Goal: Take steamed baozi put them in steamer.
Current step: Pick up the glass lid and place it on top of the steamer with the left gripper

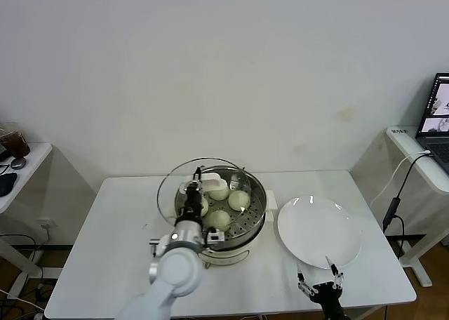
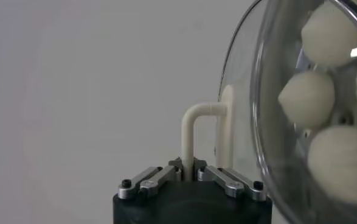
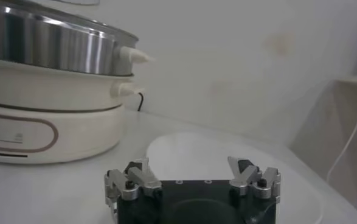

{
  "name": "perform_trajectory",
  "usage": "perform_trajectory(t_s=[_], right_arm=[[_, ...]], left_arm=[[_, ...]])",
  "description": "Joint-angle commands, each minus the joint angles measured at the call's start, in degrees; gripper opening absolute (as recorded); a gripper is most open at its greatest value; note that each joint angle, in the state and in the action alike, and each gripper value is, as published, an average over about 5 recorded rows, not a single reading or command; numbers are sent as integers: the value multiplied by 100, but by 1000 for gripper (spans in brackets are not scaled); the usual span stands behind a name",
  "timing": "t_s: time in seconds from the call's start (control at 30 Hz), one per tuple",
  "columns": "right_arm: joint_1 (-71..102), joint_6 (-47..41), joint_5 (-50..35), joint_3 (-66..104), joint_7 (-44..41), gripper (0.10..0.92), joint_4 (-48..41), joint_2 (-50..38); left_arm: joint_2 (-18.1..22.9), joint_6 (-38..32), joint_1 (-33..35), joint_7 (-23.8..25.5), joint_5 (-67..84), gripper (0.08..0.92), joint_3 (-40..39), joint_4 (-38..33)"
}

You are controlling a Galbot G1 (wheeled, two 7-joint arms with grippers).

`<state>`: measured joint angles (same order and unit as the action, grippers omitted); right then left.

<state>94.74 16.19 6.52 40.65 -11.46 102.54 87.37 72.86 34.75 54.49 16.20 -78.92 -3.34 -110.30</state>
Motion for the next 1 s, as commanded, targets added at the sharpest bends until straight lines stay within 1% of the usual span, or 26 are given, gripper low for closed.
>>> perform_trajectory(t_s=[0.03, 0.37, 1.0], right_arm=[[-9, 26, 65, -45, 9, 823, -21, 3], [20, 38, 50, -52, -2, 823, -23, 4], [19, 51, 69, -121, -11, 823, -74, 3]], left_arm=[[714, 152, -244, 133, -529, 171, -390, 568], [710, 100, -159, 31, -579, 171, -349, 767], [746, 47, -54, -71, -568, 171, -323, 817]])
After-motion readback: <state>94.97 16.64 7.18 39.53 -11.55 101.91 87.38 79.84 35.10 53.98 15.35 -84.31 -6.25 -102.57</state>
